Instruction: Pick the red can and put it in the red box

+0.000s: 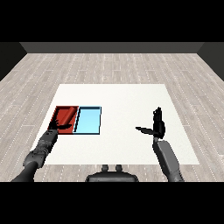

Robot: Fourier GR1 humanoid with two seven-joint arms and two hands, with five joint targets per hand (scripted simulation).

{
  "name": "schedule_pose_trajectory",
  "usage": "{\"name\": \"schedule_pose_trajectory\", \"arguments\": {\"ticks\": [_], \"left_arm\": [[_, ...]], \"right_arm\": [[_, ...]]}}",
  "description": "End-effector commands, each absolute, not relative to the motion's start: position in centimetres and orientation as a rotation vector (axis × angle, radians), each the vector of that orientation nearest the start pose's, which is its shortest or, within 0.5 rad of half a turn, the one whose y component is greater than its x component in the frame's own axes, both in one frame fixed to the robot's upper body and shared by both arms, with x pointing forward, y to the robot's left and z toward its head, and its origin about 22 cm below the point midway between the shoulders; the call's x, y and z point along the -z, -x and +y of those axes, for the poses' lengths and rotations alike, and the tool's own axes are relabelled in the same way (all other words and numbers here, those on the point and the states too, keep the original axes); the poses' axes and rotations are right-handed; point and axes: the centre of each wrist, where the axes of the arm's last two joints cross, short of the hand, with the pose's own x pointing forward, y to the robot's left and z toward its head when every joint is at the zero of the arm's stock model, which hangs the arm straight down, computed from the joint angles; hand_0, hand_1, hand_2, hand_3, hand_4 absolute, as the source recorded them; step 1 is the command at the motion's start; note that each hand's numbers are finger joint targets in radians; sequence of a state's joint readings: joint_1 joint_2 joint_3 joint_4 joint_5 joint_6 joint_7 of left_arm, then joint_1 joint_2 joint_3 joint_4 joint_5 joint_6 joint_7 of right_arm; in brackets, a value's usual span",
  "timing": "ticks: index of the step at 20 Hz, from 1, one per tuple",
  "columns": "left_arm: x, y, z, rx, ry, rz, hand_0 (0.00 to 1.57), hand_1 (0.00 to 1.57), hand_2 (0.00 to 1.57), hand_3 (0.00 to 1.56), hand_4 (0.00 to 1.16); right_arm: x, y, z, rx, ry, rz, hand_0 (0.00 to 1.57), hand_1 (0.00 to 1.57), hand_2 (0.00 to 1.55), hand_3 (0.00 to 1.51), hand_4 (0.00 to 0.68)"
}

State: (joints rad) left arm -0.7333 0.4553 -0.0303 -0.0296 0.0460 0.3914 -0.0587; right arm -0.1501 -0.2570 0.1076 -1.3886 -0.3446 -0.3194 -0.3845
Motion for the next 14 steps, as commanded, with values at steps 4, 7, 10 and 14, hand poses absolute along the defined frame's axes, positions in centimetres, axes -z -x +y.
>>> {"name": "schedule_pose_trajectory", "arguments": {"ticks": [4, 7, 10, 14], "left_arm": [[5.0, -34.1, 37.5, -0.054, -0.796, -1.107, 0.00, 0.00, 0.00, 0.00, 0.00], [2.8, -34.9, 39.1, -0.105, -0.720, -1.307, 1.16, 1.16, 1.13, 0.00, 0.00], [1.1, -37.0, 36.9, -0.111, -0.552, -1.494, 0.67, 0.67, 0.38, 0.00, 0.00], [2.1, -36.5, 34.7, -0.095, -0.394, -1.655, 0.00, 0.00, 0.00, 0.00, 0.00]], "right_arm": [[0.1, -27.4, -26.4, 0.199, 0.122, -1.890, 0.00, 0.00, 0.00, 0.00, 0.000], [-0.3, -27.3, -25.7, 0.177, 0.106, -1.924, 0.00, 0.00, 0.00, 0.00, 0.000], [-1.2, -26.6, -25.2, 0.173, 0.052, -1.945, 0.00, 0.00, 0.00, 0.00, 0.000], [-1.2, -26.0, -25.9, 0.138, 0.032, -1.943, 0.00, 0.00, 0.00, 0.00, 0.000]]}}
